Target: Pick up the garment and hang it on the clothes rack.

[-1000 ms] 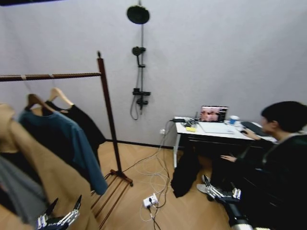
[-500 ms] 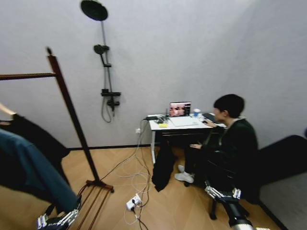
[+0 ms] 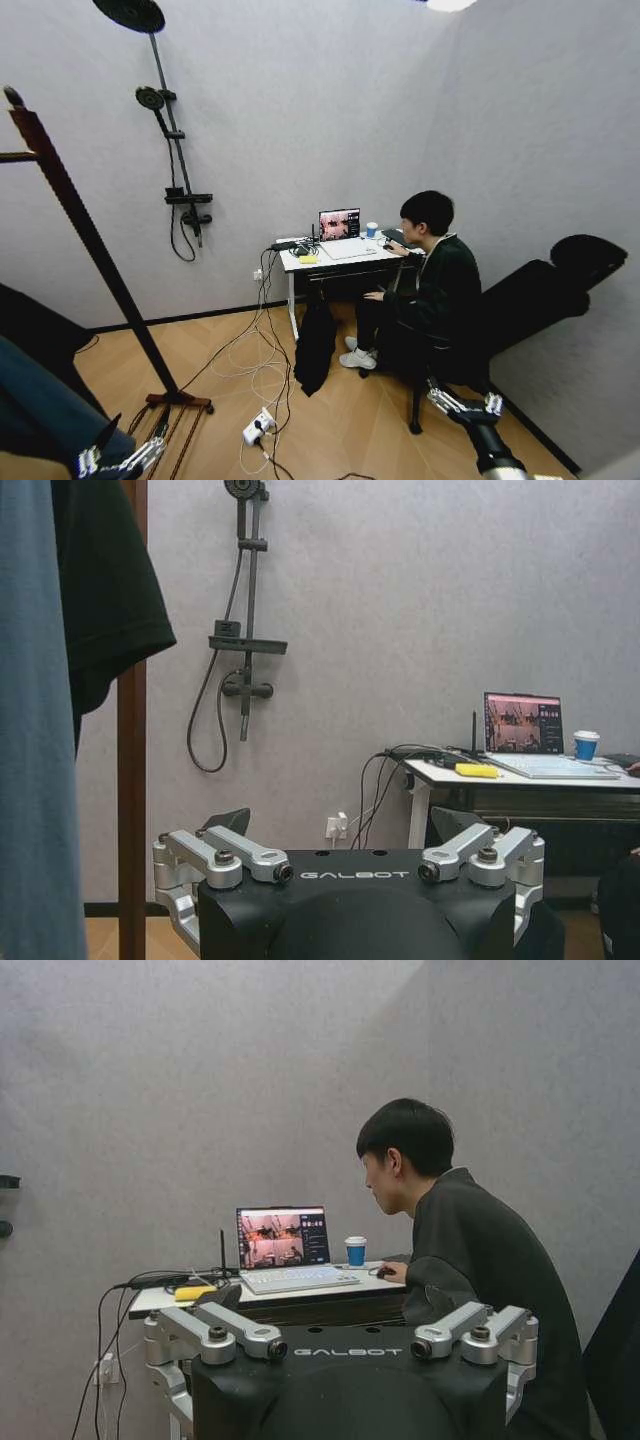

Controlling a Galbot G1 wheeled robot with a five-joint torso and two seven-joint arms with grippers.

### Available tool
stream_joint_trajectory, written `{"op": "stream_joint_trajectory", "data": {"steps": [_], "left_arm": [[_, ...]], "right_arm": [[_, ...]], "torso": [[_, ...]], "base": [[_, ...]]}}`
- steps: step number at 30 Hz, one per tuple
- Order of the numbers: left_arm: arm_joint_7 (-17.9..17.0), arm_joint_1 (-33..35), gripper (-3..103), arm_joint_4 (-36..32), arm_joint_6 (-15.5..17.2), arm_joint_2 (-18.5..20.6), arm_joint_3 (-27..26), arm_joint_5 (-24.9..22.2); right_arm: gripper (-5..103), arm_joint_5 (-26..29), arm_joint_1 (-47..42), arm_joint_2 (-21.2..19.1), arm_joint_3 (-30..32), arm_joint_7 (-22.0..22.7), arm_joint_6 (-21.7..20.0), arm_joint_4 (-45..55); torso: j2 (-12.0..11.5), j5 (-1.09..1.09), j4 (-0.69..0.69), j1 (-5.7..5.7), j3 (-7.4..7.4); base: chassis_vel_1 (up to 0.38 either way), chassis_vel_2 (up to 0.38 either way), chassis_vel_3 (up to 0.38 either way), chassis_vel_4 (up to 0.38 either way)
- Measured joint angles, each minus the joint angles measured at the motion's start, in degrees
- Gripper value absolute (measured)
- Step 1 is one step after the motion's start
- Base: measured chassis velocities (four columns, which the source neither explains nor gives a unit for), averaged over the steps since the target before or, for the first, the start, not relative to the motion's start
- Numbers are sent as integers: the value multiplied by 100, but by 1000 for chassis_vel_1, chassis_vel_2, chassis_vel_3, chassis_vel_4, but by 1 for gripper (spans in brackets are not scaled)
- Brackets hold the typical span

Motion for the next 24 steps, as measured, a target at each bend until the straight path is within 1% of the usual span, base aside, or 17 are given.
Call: {"op": "stream_joint_trajectory", "data": {"steps": [7, 10, 15, 18, 20, 21, 22, 24], "left_arm": [[0, 0, 100, 0, 0, 0, 0, 0], [-1, 0, 100, 0, 0, 0, 0, 0], [0, 0, 100, 0, 0, 0, 0, 0], [1, 0, 100, 0, 0, 0, 0, 0], [0, 0, 100, 0, 0, 0, 0, 0], [0, 0, 100, 0, 0, 0, 0, 0], [2, 0, 100, 0, 0, 0, 0, 0], [3, 0, 100, 0, 0, 0, 0, 0]], "right_arm": [[100, 0, 0, 0, 0, 0, 0, 0], [100, 0, 0, 0, 0, -1, 0, 0], [100, 0, 0, 0, 0, 0, 0, 0], [100, 0, 0, 0, -1, 0, 0, 0], [100, 0, 0, 0, -1, 0, 0, 0], [100, 0, 0, 0, 0, 0, 0, -1], [100, 0, -1, 0, 0, 0, 0, 0], [100, 0, -1, 0, -1, 0, -1, -1]], "torso": [[1, -1, 0, -2, -2], [1, 0, -1, -2, -1], [1, -2, -1, -1, -1], [1, 3, -1, -1, 0], [1, 1, -1, -1, -1], [1, -4, -1, -1, 0], [3, 3, -2, -4, -2], [2, 4, 0, -4, -1]], "base": [[174, -192, -181, 182], [261, -235, -265, 237], [283, -284, -280, 293], [325, -329, -344, 332], [351, -381, -349, 372], [351, -366, -355, 372], [373, -336, -383, 314], [335, -336, -334, 326]]}}
